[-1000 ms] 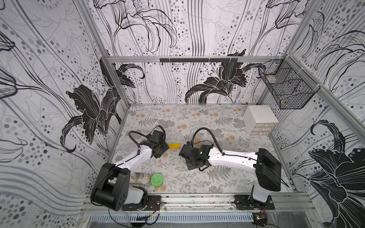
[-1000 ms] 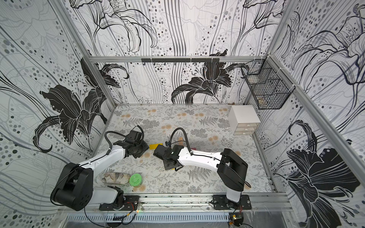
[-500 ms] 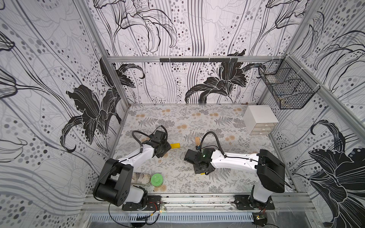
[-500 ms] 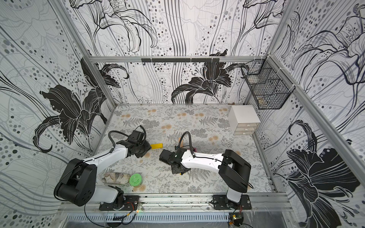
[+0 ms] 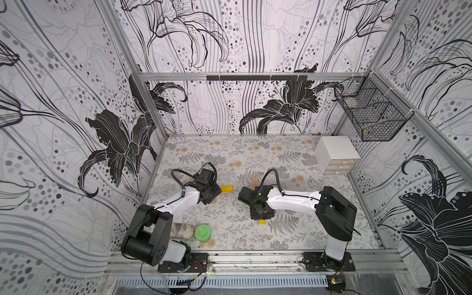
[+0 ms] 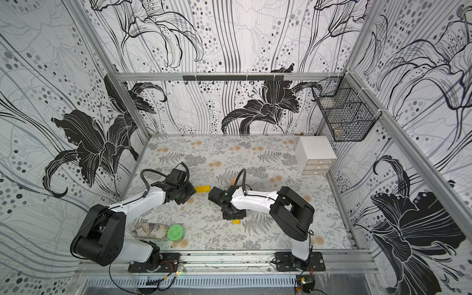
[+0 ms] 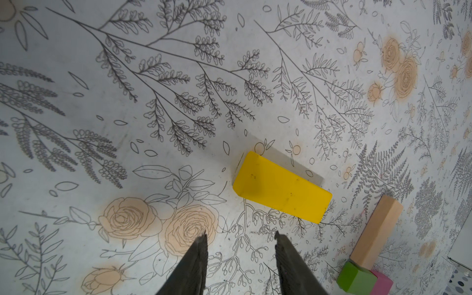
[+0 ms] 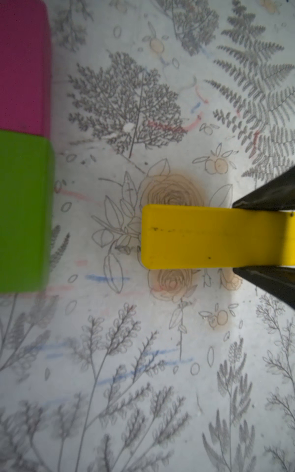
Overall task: Assemble the letter h with building blocks
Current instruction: Assemble the building block at the center of the board.
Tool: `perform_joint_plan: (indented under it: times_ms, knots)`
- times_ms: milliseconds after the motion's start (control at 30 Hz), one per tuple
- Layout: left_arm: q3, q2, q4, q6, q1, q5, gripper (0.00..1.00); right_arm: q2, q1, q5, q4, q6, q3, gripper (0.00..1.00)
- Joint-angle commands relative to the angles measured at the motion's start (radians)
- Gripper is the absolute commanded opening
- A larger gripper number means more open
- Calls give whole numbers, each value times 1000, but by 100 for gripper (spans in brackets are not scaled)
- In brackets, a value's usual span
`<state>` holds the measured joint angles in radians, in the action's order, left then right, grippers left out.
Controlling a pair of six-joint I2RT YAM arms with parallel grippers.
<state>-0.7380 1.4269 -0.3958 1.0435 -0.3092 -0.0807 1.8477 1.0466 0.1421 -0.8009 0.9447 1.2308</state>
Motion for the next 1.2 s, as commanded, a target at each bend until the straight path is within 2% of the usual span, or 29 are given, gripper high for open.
perform_joint_plan:
  times_ms: [0, 67, 300, 667, 1167]
  knots:
    - [-32, -3, 15, -8, -4, 7, 46, 2, 1, -7, -21, -2, 21, 45]
    - [-35, -3, 11, -12, -4, 9, 46, -4, 1, -6, -24, 1, 11, 49]
    - [-28, -10, 11, -14, -4, 10, 46, -10, 0, -27, 4, 8, -21, 52]
    - [-17, -21, 11, -14, -5, 13, 46, 4, -5, -38, 3, 5, -9, 28]
    - [-18, -17, 11, -19, -5, 14, 46, 52, -58, -45, 12, -25, 30, 25]
